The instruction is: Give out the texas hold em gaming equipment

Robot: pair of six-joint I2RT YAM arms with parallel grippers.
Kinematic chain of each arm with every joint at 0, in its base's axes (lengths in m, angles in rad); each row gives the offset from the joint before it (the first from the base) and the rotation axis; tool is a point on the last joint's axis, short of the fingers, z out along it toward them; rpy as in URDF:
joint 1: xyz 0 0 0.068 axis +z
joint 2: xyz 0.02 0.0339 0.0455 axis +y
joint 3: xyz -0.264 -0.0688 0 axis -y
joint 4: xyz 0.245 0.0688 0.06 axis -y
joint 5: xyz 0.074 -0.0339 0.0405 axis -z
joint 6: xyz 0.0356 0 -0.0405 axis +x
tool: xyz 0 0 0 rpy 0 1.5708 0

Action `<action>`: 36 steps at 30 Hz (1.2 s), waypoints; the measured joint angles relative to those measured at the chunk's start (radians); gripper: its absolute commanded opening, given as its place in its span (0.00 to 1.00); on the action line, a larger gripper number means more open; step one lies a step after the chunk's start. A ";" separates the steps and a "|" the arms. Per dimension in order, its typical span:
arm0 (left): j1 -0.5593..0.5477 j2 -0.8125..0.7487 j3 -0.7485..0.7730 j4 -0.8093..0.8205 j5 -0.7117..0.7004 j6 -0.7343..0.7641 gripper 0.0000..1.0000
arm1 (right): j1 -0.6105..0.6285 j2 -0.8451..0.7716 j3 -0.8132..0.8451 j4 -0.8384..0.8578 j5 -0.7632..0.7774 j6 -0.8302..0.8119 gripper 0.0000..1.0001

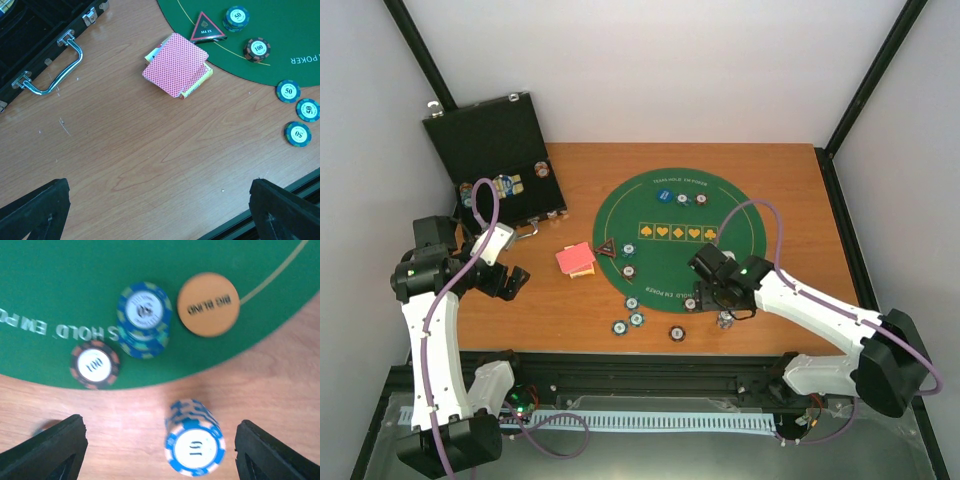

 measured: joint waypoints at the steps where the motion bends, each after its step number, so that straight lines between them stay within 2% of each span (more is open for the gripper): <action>1: 0.000 0.000 0.000 0.000 0.001 0.000 1.00 | -0.005 -0.010 -0.018 -0.011 0.000 0.004 0.82; 13: 0.000 0.000 0.011 -0.009 0.002 0.002 1.00 | -0.042 -0.025 -0.066 -0.027 -0.003 0.059 0.79; 22: 0.000 0.002 0.021 -0.010 0.004 0.003 1.00 | -0.061 -0.026 -0.159 0.008 -0.031 0.103 0.70; 27: 0.000 0.003 0.021 -0.010 0.005 0.002 1.00 | -0.063 -0.036 -0.170 0.037 -0.043 0.108 0.61; 36: 0.000 0.003 0.021 -0.010 0.005 0.003 1.00 | -0.081 -0.038 -0.174 0.056 -0.051 0.101 0.59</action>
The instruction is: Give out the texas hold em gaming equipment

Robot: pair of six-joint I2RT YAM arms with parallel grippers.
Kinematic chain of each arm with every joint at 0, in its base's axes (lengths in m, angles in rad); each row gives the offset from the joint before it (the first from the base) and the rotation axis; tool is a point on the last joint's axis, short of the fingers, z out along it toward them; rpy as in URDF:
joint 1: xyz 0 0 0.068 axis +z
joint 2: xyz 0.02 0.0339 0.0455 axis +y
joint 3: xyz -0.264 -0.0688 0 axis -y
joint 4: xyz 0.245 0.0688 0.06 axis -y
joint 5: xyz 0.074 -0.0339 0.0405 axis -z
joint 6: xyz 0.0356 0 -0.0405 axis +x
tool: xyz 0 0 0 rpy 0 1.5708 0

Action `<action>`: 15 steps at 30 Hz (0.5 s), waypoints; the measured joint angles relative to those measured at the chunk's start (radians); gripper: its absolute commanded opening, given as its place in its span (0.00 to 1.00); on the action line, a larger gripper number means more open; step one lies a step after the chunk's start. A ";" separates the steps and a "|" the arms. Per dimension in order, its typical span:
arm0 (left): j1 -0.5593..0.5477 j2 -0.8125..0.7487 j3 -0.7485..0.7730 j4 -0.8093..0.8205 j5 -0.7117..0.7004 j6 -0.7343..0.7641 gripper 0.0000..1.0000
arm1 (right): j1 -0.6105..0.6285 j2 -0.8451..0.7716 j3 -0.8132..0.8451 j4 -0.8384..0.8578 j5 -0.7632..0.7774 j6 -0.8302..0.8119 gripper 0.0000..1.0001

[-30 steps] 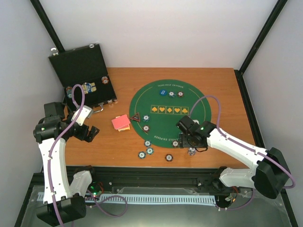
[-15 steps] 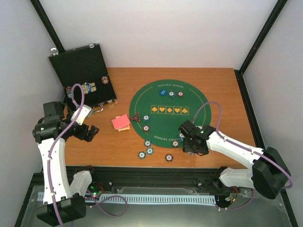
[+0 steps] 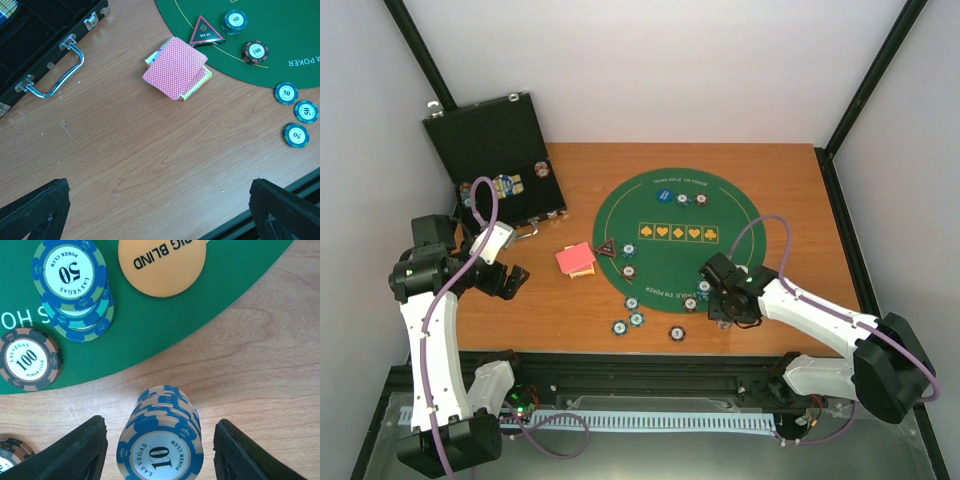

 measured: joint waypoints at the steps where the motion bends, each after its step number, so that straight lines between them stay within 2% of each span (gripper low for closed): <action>1: 0.000 0.000 0.000 0.000 0.000 0.000 1.00 | -0.002 0.000 -0.001 0.000 -0.001 0.000 0.59; 10: 0.000 0.000 0.000 0.000 0.000 0.000 1.00 | -0.010 0.006 -0.011 0.009 -0.007 -0.008 0.54; 15: 0.000 0.000 0.000 0.000 0.000 0.000 1.00 | -0.010 0.018 -0.014 0.017 -0.010 -0.013 0.47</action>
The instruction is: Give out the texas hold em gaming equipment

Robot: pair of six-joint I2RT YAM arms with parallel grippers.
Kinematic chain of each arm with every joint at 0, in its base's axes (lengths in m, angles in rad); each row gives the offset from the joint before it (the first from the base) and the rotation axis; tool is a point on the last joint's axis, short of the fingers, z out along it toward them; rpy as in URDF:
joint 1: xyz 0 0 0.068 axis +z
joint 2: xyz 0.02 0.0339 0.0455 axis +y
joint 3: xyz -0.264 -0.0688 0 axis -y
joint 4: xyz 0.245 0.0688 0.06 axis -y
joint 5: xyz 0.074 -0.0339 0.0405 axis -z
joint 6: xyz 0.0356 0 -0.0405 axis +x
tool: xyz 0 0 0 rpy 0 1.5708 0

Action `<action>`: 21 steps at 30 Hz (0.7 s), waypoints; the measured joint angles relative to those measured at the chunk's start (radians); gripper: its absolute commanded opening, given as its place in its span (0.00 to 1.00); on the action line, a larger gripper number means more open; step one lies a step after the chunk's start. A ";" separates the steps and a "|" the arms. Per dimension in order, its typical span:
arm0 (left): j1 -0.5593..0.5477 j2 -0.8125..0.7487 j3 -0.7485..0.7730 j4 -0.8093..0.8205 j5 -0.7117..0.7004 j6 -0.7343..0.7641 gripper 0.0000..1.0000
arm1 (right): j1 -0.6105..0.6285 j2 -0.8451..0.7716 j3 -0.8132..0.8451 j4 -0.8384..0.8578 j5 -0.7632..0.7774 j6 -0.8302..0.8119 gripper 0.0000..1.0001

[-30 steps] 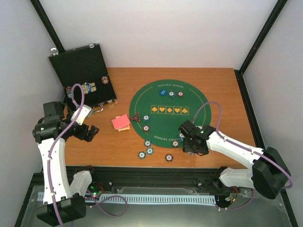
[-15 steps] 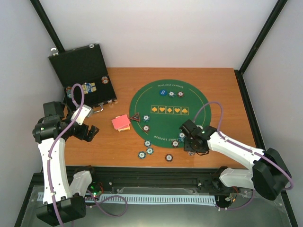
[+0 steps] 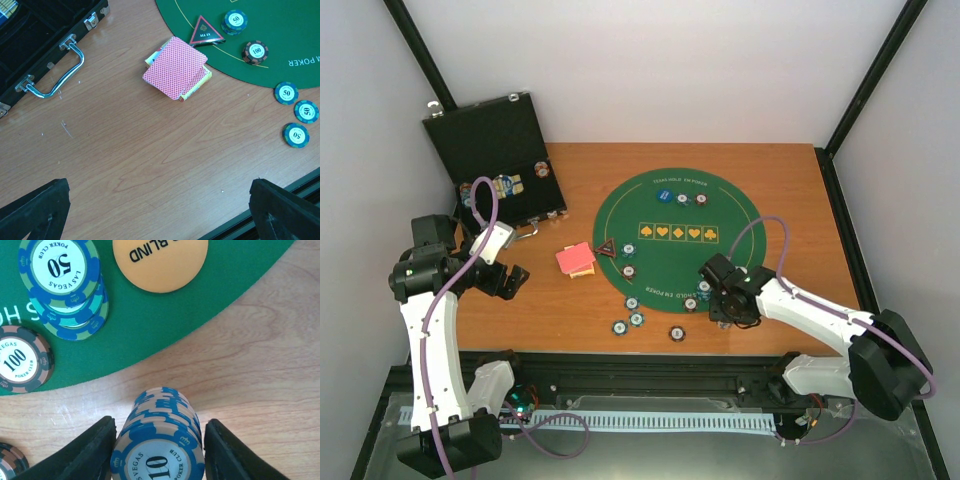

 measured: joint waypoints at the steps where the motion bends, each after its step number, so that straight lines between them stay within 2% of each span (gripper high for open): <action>1: 0.000 0.000 0.000 0.000 0.000 0.000 1.00 | 0.000 0.002 0.000 0.001 0.000 -0.003 0.44; 11: 0.000 0.000 0.000 0.000 0.000 0.000 1.00 | -0.005 0.005 0.000 0.007 -0.001 -0.006 0.25; 17: 0.000 0.000 0.000 0.000 -0.001 0.000 1.00 | -0.005 -0.010 0.010 -0.021 0.000 -0.006 0.23; 21: 0.000 0.000 0.000 0.000 -0.001 0.000 1.00 | -0.005 -0.040 0.072 -0.070 0.006 -0.010 0.22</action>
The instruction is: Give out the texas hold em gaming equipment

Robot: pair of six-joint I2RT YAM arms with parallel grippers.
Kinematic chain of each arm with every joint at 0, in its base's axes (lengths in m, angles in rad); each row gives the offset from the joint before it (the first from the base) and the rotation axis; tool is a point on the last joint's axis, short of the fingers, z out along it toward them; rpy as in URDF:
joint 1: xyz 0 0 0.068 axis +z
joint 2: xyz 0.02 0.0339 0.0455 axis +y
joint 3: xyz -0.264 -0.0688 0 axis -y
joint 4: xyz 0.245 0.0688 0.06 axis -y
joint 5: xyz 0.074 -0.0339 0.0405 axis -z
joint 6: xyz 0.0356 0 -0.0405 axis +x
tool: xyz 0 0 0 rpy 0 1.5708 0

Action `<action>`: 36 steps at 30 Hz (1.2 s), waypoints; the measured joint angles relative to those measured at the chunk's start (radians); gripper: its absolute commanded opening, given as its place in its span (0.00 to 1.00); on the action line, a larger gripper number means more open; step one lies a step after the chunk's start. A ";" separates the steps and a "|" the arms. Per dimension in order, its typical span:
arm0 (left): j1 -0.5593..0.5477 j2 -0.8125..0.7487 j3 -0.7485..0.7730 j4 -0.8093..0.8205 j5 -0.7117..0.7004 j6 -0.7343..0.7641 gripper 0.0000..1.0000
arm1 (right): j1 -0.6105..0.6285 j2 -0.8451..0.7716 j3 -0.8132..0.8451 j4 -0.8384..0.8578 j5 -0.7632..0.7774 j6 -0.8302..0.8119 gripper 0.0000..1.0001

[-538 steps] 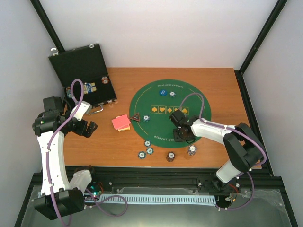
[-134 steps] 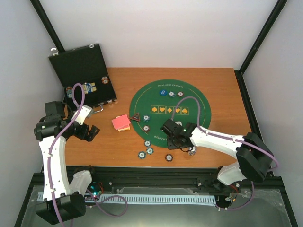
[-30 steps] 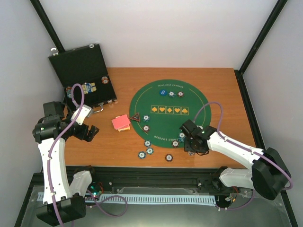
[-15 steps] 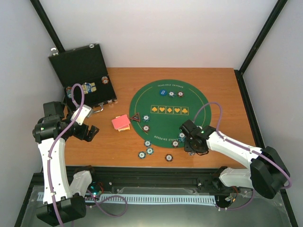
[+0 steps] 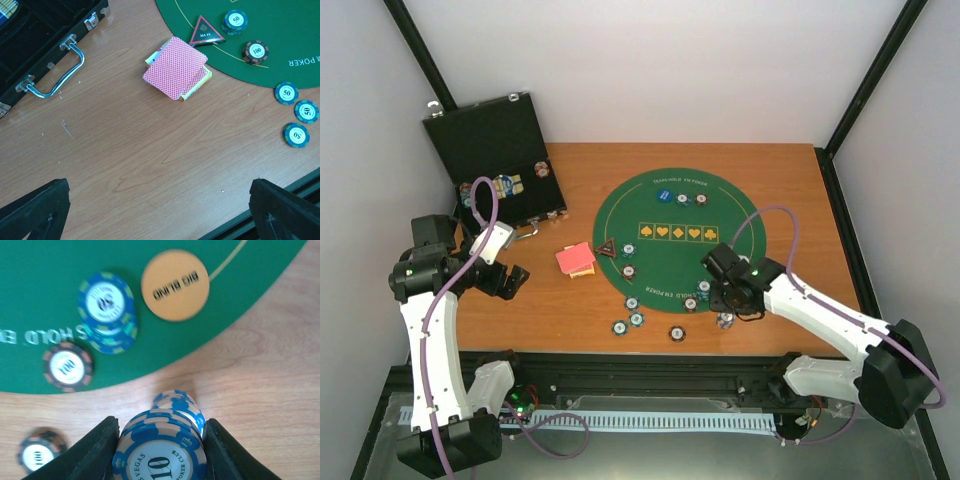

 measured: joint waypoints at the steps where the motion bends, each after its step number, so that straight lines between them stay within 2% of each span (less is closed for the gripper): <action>1: 0.000 0.000 0.000 0.000 0.000 0.000 1.00 | 0.000 -0.004 0.019 -0.009 0.002 -0.002 0.22; 7: 0.000 0.000 0.006 0.000 -0.003 0.000 1.00 | -0.001 0.005 0.152 -0.051 0.016 -0.026 0.20; 12: 0.000 0.000 0.008 0.000 -0.005 0.000 1.00 | 0.005 0.092 0.245 -0.055 0.016 -0.051 0.20; 28: 0.000 0.000 0.008 0.000 -0.007 0.000 1.00 | 0.076 0.699 0.649 0.093 -0.048 -0.142 0.20; 36: 0.000 0.005 0.008 0.000 -0.006 -0.001 1.00 | 0.077 0.883 0.807 0.122 -0.084 -0.180 0.20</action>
